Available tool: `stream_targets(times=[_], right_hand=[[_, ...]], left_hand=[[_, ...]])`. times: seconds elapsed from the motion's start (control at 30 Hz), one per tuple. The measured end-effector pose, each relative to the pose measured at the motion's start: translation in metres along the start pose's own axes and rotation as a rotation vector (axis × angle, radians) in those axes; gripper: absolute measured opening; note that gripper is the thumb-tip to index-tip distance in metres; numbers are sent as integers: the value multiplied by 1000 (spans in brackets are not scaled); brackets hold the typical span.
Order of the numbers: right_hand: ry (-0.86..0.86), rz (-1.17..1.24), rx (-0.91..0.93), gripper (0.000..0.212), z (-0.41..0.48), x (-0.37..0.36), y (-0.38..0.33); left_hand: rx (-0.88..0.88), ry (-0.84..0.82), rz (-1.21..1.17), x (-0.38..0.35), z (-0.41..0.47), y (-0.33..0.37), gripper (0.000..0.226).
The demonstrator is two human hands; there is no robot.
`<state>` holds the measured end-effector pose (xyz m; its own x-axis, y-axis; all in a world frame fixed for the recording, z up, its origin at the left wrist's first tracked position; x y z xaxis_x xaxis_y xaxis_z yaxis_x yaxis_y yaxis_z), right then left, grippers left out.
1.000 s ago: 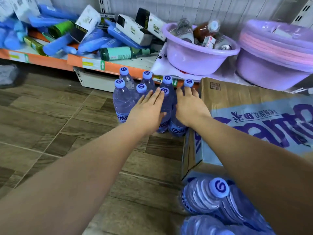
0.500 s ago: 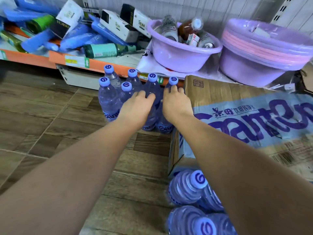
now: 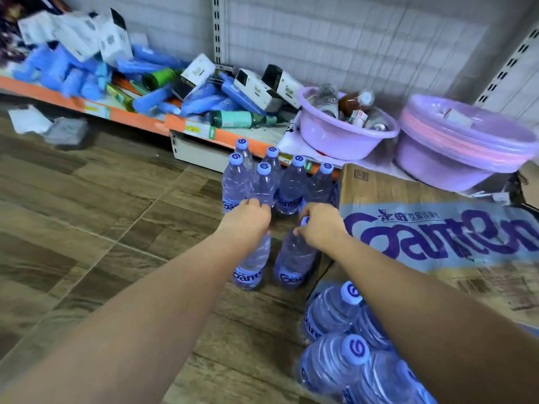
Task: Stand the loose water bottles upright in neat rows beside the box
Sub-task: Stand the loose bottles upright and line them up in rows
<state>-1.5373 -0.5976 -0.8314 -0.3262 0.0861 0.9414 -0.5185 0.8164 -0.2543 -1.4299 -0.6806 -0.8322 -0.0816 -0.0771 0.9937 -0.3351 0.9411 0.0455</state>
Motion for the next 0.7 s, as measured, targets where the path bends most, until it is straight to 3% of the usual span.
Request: stream_targets(times=[0.2, 0.37, 0.43, 0.57, 0.7], right_hand=[[-71, 12, 56, 15, -56, 19, -20], [19, 51, 153, 28, -99, 88, -26], [68, 88, 146, 30, -114, 123, -17], [147, 157, 102, 26, -143, 190, 11], [140, 190, 42, 6, -174, 243, 53]], left_hand=[[-7, -14, 20, 51, -36, 7, 38], [-25, 32, 42, 121, -57, 37, 43], [-32, 59, 75, 149, -64, 53, 47], [-49, 133, 80, 205, -73, 92, 29], [-98, 274, -9, 246, -71, 149, 31]])
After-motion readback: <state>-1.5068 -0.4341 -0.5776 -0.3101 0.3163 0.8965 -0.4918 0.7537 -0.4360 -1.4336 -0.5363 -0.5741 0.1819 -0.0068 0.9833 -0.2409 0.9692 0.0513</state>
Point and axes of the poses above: each hand's wrist, its own z-axis towards the middle knuckle, its own x-axis out of the back of the hand, y = z × x, the point moved 5 cm from there along z, towards the middle knuckle, and after that the axes turned 11 degrees about -x, right-handed, at the moved point
